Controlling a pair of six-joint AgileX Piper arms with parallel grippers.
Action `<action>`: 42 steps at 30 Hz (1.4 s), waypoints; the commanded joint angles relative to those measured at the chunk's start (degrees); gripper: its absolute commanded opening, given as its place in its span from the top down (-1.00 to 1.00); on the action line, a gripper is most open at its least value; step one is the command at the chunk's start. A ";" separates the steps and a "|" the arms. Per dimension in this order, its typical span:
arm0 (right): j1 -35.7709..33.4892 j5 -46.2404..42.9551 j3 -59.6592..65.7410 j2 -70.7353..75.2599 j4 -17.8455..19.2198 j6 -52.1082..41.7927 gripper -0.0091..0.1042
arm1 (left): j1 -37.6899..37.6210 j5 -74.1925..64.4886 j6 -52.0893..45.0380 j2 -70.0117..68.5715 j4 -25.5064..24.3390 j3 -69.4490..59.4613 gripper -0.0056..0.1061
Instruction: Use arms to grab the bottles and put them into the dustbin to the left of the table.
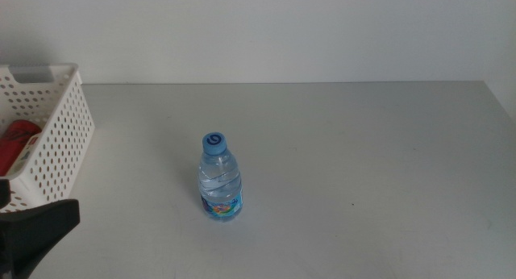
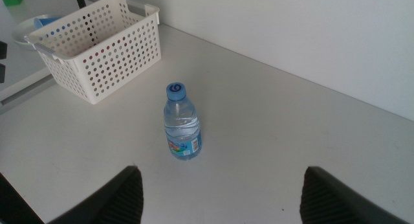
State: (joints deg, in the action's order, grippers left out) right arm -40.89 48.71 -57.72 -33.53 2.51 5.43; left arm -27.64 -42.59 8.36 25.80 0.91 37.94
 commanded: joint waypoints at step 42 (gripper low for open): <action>-0.15 -3.63 -1.79 -0.43 0.79 -0.71 -0.25 | -0.92 87.47 4.77 52.19 -13.23 -10.40 -0.77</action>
State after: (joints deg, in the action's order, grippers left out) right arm -40.89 48.76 -57.72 -33.53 2.57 5.43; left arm -28.31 37.88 11.80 77.63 -13.09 26.34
